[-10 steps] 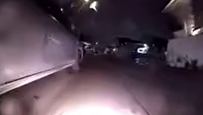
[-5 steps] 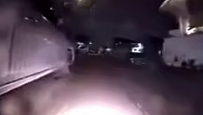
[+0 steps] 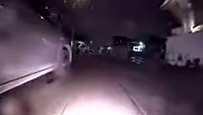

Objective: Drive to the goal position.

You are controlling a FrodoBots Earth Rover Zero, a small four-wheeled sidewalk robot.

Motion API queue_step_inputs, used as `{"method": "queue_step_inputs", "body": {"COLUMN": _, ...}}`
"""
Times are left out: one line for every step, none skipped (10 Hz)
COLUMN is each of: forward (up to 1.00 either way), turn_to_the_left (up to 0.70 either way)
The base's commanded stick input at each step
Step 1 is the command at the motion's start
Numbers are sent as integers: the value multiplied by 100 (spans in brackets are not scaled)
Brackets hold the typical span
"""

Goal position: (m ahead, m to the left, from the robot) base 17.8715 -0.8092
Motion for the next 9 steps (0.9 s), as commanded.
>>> {"method": "queue_step_inputs", "body": {"forward": 70, "turn_to_the_left": 0}}
{"method": "queue_step_inputs", "body": {"forward": 70, "turn_to_the_left": 0}}
{"method": "queue_step_inputs", "body": {"forward": 70, "turn_to_the_left": 0}}
{"method": "queue_step_inputs", "body": {"forward": 70, "turn_to_the_left": 0}}
{"method": "queue_step_inputs", "body": {"forward": 70, "turn_to_the_left": 0}}
{"method": "queue_step_inputs", "body": {"forward": 70, "turn_to_the_left": 0}}
{"method": "queue_step_inputs", "body": {"forward": 70, "turn_to_the_left": 0}}
{"method": "queue_step_inputs", "body": {"forward": 70, "turn_to_the_left": 0}}
{"method": "queue_step_inputs", "body": {"forward": 70, "turn_to_the_left": 0}}
